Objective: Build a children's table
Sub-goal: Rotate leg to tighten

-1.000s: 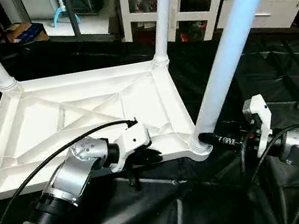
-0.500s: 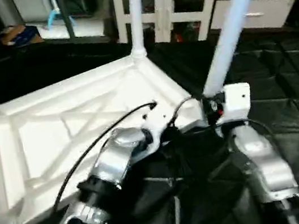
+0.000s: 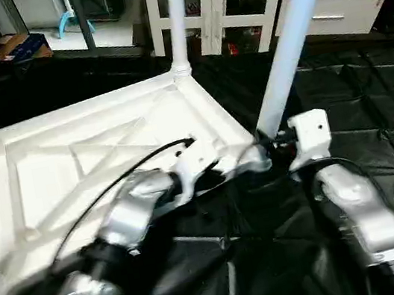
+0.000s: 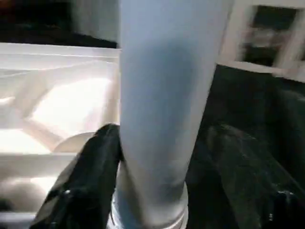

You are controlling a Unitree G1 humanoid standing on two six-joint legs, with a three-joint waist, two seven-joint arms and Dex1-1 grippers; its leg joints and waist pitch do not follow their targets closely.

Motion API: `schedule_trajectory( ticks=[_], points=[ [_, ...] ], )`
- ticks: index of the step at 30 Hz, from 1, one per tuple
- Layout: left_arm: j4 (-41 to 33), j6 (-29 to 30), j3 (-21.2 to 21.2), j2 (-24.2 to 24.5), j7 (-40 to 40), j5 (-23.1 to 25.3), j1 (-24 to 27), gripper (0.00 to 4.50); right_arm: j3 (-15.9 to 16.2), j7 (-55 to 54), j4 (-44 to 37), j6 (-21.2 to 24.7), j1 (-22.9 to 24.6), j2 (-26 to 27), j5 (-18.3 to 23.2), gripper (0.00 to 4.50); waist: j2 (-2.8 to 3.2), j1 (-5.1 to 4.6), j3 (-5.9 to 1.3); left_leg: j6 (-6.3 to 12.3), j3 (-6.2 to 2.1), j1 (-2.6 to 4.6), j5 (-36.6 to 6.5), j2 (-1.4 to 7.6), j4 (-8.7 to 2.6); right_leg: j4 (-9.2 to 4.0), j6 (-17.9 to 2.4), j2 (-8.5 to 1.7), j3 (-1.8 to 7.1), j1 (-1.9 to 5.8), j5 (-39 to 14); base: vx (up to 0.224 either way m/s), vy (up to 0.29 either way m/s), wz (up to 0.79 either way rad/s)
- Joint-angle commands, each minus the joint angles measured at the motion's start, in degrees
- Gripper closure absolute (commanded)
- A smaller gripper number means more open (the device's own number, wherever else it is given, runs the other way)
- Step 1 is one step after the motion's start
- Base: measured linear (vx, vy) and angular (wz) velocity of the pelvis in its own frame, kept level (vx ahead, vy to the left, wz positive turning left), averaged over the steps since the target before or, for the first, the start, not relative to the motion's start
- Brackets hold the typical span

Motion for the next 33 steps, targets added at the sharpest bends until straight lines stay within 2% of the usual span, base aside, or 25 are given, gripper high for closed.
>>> schedule_trajectory(
  ticks=[1, 2, 3, 4, 6, 8, 9, 10, 11, 13, 14, 15, 16, 21, 24, 27, 28, 30, 31, 32, 33],
  points=[
    [0.17, -1.51, -2.11, 2.25, -6.07, -0.29, 2.46, 4.50, -4.48, 6.50, -1.70, 1.88, 0.77, -3.03, 4.58, 1.10, 0.06, 0.43, -3.66, 4.93, -1.26, 0.66, -10.46, 2.96, -4.37, -2.73, -13.72, -2.82, 1.55, 2.86, -8.71, 0.000, 0.000, 0.00],
    [-0.52, -2.21, -2.34, 3.12, -7.85, -0.84, 2.94, 4.50, -4.21, 10.58, -2.50, 3.75, 1.38, -5.21, 6.42, 0.98, 0.08, 0.49, -3.60, 5.19, -1.11, 0.77, -10.09, 2.96, -4.34, -2.80, -13.96, -2.75, 1.58, 2.63, -8.21, 0.000, 0.000, 0.00],
    [-2.02, -2.12, -2.60, 4.41, -10.40, -1.83, 3.65, 4.50, -3.31, 16.67, -3.61, 5.24, 2.49, -8.93, 8.30, 0.98, 0.07, 0.71, -3.62, 5.38, -1.14, 0.80, -9.57, 2.99, -4.32, -2.61, -14.47, -2.80, 1.50, 2.74, -7.85, 0.000, 0.000, 0.00],
    [-2.64, -1.94, -2.62, 4.88, -11.44, -2.34, 3.95, 4.50, -3.07, 19.13, -4.05, 6.32, 2.95, -10.28, 9.48, 0.98, 0.07, 1.16, -3.58, 5.55, -1.09, 1.01, -9.57, 3.13, -4.30, -2.58, -14.81, -2.86, 1.52, 2.78, -8.00, 0.000, 0.000, 0.00],
    [-3.24, -1.96, -2.42, 5.19, -12.46, -3.05, 4.27, 4.50, -2.63, 21.86, -4.35, 6.75, 3.52, -11.67, 10.30, 0.98, 0.12, 1.39, -3.46, 5.29, -0.88, 1.20, -9.96, 3.16, -4.34, -2.77, -15.11, -2.90, 1.55, 2.43, -9.03, 0.000, 0.000, 0.00],
    [-4.38, -1.87, -2.08, 5.70, -14.14, -4.22, 4.73, 4.50, -1.60, 26.17, -3.84, 6.82, 4.25, -13.83, 10.70, 0.98, -0.06, 1.63, -3.49, 4.62, -0.96, 1.09, -10.55, 3.12, -4.36, -2.85, -14.76, -3.06, 1.55, 2.57, -10.86, 0.000, 0.000, 0.00],
    [-4.61, -2.01, -2.04, 5.84, -14.53, -4.46, 4.82, 4.50, -1.23, 27.04, -3.48, 6.36, 4.35, -14.31, 10.46, 0.98, -0.08, 1.62, -3.43, 4.37, -0.99, 1.00, -10.95, 3.13, -4.42, -2.87, -14.58, -3.05, 1.54, 2.54, -11.64, 0.000, 0.000, 0.00],
    [-4.99, -2.09, -2.07, 6.10, -15.11, -4.80, 4.96, 4.50, -0.90, 29.46, -3.04, 7.47, 4.40, -14.50, 12.29, 0.98, -0.35, 1.54, -3.36, 3.95, -1.00, 1.02, -11.83, 3.11, -4.46, -3.06, -14.03, -3.06, 1.54, 2.43, -13.43, 0.000, 0.000, 0.00],
    [-4.99, -2.09, -2.07, 6.10, -15.11, -4.80, 4.96, 4.50, -0.90, 29.46, -3.04, 7.47, 4.40, -14.50, 12.29, 1.21, -0.29, 1.60, -3.37, 3.83, -1.08, 0.96, -11.93, 3.08, -4.47, -3.13, -13.73, -3.17, 1.56, 2.45, -14.43, 0.000, 0.000, 0.00],
    [-5.16, -2.31, -1.95, 6.18, -15.56, -4.99, 5.11, 4.50, -0.70, 31.27, -2.57, 7.65, 4.27, -14.58, 13.31, 1.30, -0.30, 1.55, -3.44, 3.67, -1.06, 1.03, -11.96, 3.06, -4.40, -3.22, -13.47, -3.15, 1.56, 2.33, -15.12, 0.000, 0.000, 0.00],
    [-5.19, -2.31, -1.87, 6.14, -15.58, -4.98, 5.16, 4.50, -0.65, 31.50, -2.53, 7.88, 4.13, -14.47, 13.56, 1.30, -0.30, 1.62, -3.45, 3.68, -1.09, 0.99, -11.59, 3.08, -4.39, -3.20, -13.40, -3.15, 1.58, 2.34, -14.98, 0.000, 0.000, 0.00],
    [-5.23, -2.28, -1.83, 6.14, -15.64, -5.01, 5.20, 4.50, -0.61, 31.72, -2.53, 8.17, 4.03, -14.43, 13.83, 1.54, -0.30, 1.63, -3.43, 3.66, -1.10, 0.98, -11.43, 3.10, -4.43, -3.19, -13.34, -3.11, 1.56, 2.31, -14.92, 0.000, 0.000, 0.00],
    [-5.39, -2.19, -1.78, 6.22, -15.78, -5.04, 5.26, 4.50, -0.44, 32.10, -2.56, 8.60, 3.92, -14.57, 14.00, 1.54, -0.56, 1.60, -3.43, 3.81, -1.07, 0.92, -10.93, 3.07, -4.40, -3.12, -13.36, -3.08, 1.52, 2.33, -14.38, 0.000, 0.000, 0.00],
    [-5.70, -1.88, -1.79, 6.40, -16.25, -5.09, 5.30, 4.50, -0.05, 32.81, -2.51, 8.83, 3.85, -14.74, 13.89, 2.02, -0.49, 1.69, -3.60, 4.84, -1.03, 0.82, -8.31, 2.99, -4.18, -2.74, -14.04, -3.09, 1.50, 2.48, -11.49, 0.000, 0.000, 0.00],
    [-5.79, -1.80, -1.79, 6.41, -16.46, -5.09, 5.31, 4.50, -0.15, 33.34, -2.40, 8.74, 3.88, -14.73, 13.66, 2.20, -0.46, 1.78, -3.59, 4.96, -1.01, 0.89, -8.44, 2.99, -4.15, -2.81, -14.15, -3.11, 1.47, 2.45, -12.00, 0.000, 0.000, 0.00],
    [-5.51, -1.45, -1.88, 6.05, -16.10, -4.58, 5.04, 4.50, -1.06, 29.44, -1.00, 6.64, 3.45, -13.50, 11.16, 2.40, -0.45, 1.78, -3.49, 4.35, -1.01, 0.94, -9.35, 3.03, -4.25, -2.94, -13.72, -3.10, 1.48, 2.30, -13.60, 0.000, 0.000, 0.00],
    [-4.80, -0.28, -1.91, 5.47, -14.24, -3.50, 4.49, 4.50, -1.47, 22.90, 1.45, 4.46, 2.30, -11.95, 6.84, 2.44, -0.44, 1.73, -3.45, 3.90, -1.04, 0.92, -9.71, 3.06, -4.31, -3.00, -13.52, -3.14, 1.48, 2.23, -14.34, 0.000, 0.000, 0.00],
    [-3.83, 0.98, -1.63, 4.57, -11.81, -2.56, 3.82, 4.50, -2.14, 16.12, 3.52, 3.24, 1.14, -10.28, 3.42, 2.49, -0.48, 1.46, -3.36, 3.20, -0.98, 0.86, -10.47, 2.87, -4.33, -3.18, -13.17, -3.02, 1.45, 2.01, -15.69, 0.000, 0.000, 0.00],
    [-2.24, 3.27, -0.73, 2.65, -7.67, -1.60, 2.64, 4.50, -4.55, 5.29, 5.86, 3.81, -0.52, -6.96, 0.71, 2.51, -0.48, 0.82, -3.35, 1.20, -1.23, 0.67, -11.39, 2.69, -4.57, -3.29, -12.19, -2.93, 1.37, 2.03, -18.34, 0.000, 0.000, 0.00],
    [-2.24, 3.27, -0.73, 2.65, -7.67, -1.60, 2.64, 4.50, -4.55, 5.29, 5.86, 3.81, -0.52, -6.96, 0.71, 2.54, -0.46, 0.57, -3.34, 0.53, -1.28, 0.58, -11.79, 2.63, -4.58, -3.28, -11.80, -2.89, 1.38, 1.99, -19.07, 0.000, 0.000, 0.00],
    [-1.54, 4.19, -0.47, 1.74, -5.65, -0.93, 1.99, 4.50, -5.70, -0.82, 6.63, 4.28, -1.17, -5.45, -1.18, 2.57, -0.49, 0.40, -3.45, -0.26, -1.58, 0.47, -12.49, 2.64, -4.66, -3.31, -11.01, -3.06, 1.34, 2.28, -20.15, 0.000, 0.000, 0.00]
  ],
)
